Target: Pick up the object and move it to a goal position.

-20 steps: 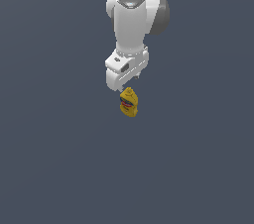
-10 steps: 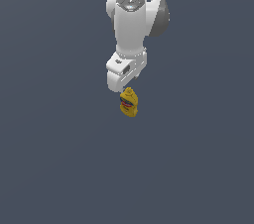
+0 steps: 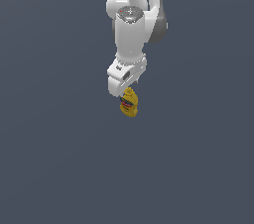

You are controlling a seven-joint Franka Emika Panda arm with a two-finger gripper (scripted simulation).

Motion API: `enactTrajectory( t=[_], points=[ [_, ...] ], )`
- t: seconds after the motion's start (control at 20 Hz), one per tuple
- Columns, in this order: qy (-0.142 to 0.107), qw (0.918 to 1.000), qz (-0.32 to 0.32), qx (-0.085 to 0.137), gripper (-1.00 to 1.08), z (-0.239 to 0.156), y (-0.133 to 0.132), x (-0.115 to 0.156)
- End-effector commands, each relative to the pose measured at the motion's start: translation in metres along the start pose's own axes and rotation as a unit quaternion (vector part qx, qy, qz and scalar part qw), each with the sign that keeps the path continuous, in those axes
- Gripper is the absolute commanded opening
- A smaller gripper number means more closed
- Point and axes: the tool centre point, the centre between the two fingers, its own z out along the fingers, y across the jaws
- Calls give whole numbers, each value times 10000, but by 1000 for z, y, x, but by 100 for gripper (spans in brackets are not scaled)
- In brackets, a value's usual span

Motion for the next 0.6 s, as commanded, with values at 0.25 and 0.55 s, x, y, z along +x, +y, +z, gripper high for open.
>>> enactTrajectory(
  t=[0.25,0.55],
  points=[
    [-1,10000,-9,1,100,24,0,0],
    [-1,10000,-9,1,-100,25,0,0]
  ],
)
